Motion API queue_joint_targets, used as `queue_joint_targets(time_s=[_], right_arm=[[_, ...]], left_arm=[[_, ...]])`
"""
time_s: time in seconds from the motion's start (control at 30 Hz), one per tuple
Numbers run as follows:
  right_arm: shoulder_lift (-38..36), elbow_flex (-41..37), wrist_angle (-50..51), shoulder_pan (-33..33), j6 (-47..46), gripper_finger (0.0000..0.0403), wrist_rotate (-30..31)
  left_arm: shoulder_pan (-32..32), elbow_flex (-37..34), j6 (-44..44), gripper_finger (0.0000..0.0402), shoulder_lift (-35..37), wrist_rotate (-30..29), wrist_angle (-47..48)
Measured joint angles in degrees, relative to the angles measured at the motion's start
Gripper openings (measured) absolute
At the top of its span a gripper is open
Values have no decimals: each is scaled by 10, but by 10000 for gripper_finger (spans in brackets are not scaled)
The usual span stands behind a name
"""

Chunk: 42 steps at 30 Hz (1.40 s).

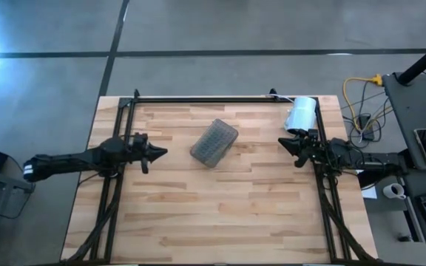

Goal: Pick & place school supplies into a supply box
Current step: Return to Home Position

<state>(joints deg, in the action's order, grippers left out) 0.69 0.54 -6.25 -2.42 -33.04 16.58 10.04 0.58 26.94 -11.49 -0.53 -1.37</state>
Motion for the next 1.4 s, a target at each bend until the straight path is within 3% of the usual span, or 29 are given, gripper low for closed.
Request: queue_joint_targets(time_s=[0.73, 1.4], right_arm=[[2, 0, 0, 0, 0, 9, 0], [2, 0, 0, 0, 0, 9, 0]], left_arm=[[0, 0, 0, 0, -135, 1, 0], [0, 0, 0, 0, -163, 1, 0]])
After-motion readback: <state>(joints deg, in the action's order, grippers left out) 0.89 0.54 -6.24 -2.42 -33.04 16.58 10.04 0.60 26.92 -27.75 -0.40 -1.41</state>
